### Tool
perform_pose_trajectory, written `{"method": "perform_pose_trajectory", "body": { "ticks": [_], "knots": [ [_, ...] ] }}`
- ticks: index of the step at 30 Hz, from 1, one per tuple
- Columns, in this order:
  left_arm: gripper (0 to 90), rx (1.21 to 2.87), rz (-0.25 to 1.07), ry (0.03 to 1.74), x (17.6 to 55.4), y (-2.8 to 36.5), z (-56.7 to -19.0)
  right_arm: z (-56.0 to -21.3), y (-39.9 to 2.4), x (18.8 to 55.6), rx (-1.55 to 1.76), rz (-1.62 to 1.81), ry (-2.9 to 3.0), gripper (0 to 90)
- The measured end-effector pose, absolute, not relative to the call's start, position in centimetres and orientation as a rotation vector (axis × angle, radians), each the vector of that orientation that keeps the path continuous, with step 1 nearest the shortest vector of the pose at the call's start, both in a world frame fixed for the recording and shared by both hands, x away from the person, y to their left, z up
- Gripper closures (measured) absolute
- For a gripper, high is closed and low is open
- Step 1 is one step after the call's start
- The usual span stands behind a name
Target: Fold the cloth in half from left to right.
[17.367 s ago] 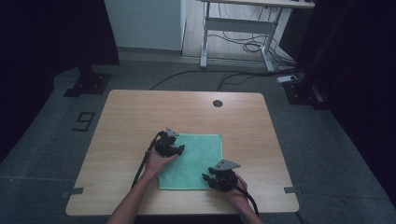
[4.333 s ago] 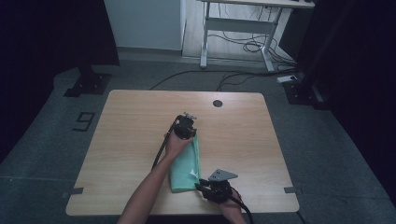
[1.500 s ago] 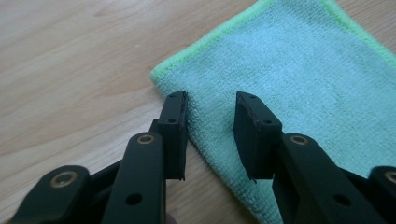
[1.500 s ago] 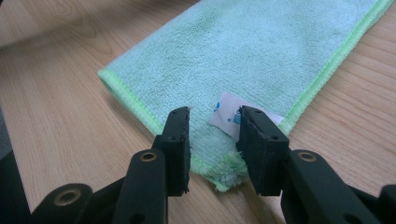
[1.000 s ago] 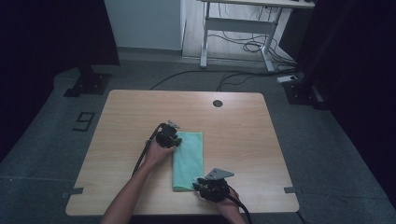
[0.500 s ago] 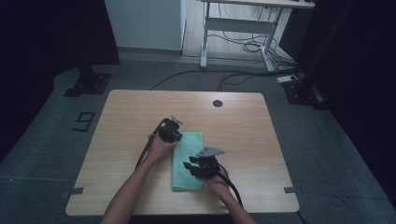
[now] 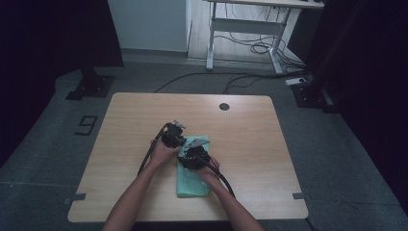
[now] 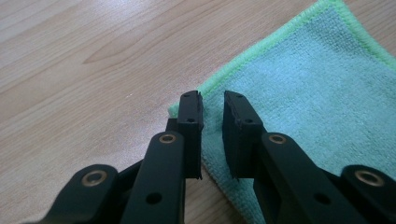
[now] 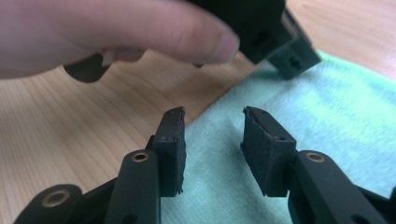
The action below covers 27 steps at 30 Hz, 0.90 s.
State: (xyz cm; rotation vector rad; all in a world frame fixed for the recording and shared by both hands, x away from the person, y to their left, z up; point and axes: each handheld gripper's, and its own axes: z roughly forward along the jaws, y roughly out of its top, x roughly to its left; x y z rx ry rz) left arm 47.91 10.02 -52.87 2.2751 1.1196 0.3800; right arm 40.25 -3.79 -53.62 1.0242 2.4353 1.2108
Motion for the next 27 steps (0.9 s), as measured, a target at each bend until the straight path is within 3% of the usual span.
{"method": "perform_pose_trajectory", "body": {
  "ticks": [7,27],
  "knots": [
    [77.7,2.259,0.369,1.131,47.9,10.2,-53.0,-52.2,-3.9,40.8,1.023,1.242,2.421,58.9],
    [78.0,2.25,0.375,1.143,47.7,10.2,-53.0,-54.6,-3.6,39.2,0.956,1.166,2.49,55.5]
  ]
}}
